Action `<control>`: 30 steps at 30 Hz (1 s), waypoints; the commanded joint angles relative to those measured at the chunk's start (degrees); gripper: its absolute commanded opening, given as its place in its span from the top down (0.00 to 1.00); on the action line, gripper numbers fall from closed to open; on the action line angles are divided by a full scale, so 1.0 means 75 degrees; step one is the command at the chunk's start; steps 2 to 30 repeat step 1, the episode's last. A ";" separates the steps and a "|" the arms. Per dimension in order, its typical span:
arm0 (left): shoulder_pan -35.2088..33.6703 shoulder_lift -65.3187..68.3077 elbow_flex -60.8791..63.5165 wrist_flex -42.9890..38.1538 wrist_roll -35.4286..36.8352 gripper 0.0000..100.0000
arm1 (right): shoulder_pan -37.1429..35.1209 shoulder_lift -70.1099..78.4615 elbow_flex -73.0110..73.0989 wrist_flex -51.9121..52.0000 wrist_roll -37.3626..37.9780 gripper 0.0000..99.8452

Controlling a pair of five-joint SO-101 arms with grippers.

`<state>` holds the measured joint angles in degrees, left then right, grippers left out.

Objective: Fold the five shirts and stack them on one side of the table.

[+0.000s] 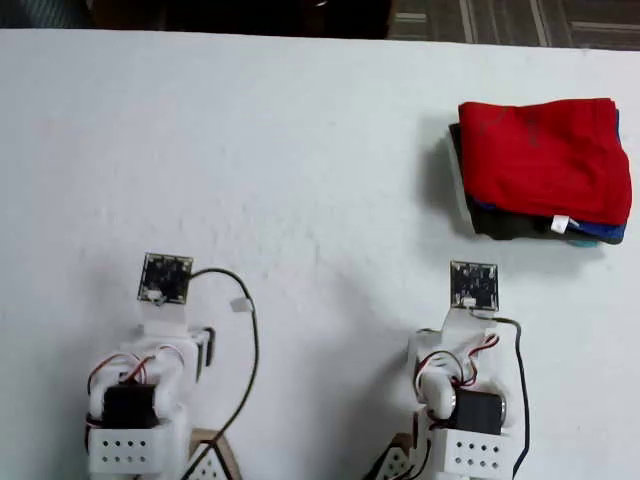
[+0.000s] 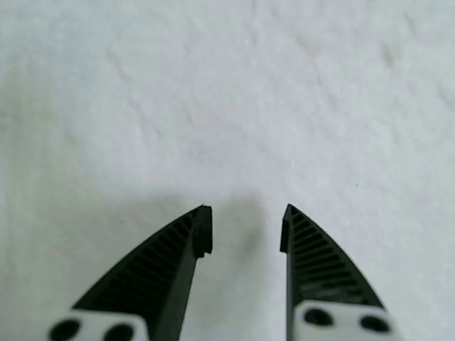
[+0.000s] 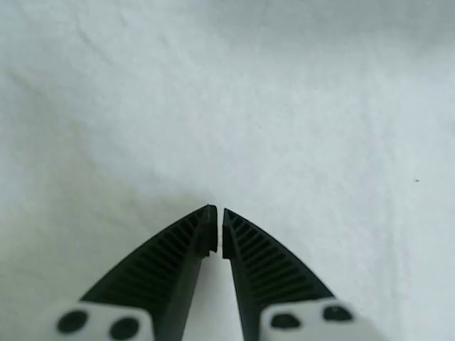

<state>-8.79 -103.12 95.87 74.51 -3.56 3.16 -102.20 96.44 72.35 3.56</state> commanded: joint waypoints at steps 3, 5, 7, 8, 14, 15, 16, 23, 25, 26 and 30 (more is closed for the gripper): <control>0.0012 -0.0188 0.0158 -0.0105 -0.0059 0.82 | 0.0041 -0.0147 0.0070 0.0053 0.0000 0.98; 0.0012 -0.0188 0.0158 -0.0105 -0.0059 0.82 | 0.0041 -0.0147 0.0070 0.0053 0.0000 0.98; 0.0012 -0.0188 0.0158 -0.0105 -0.0059 0.82 | 0.0041 -0.0147 0.0070 0.0053 0.0000 0.98; 0.0012 -0.0188 0.0158 -0.0105 -0.0059 0.82 | 0.0041 -0.0147 0.0070 0.0053 0.0000 0.98; 0.0012 -0.0188 0.0158 -0.0105 -0.0059 0.82 | 0.0041 -0.0147 0.0070 0.0053 0.0000 0.98; 0.0012 -0.0188 0.0158 -0.0105 -0.0059 0.82 | 0.0041 -0.0147 0.0070 0.0053 0.0000 0.98; 0.0012 -0.0188 0.0158 -0.0105 -0.0059 0.82 | 0.0041 -0.0147 0.0070 0.0053 0.0000 0.98; 0.0012 -0.0188 0.0158 -0.0105 -0.0059 0.82 | 0.0041 -0.0147 0.0070 0.0053 0.0000 0.98; 0.0012 -0.0188 0.0158 -0.0105 -0.0059 0.82 | 0.0041 -0.0147 0.0070 0.0053 0.0000 0.98; 0.0012 -0.0188 0.0158 -0.0105 -0.0059 0.82 | 0.0041 -0.0147 0.0070 0.0053 0.0000 0.98; 0.0012 -0.0188 0.0158 -0.0105 -0.0059 0.82 | 0.0041 -0.0147 0.0070 0.0053 0.0000 0.98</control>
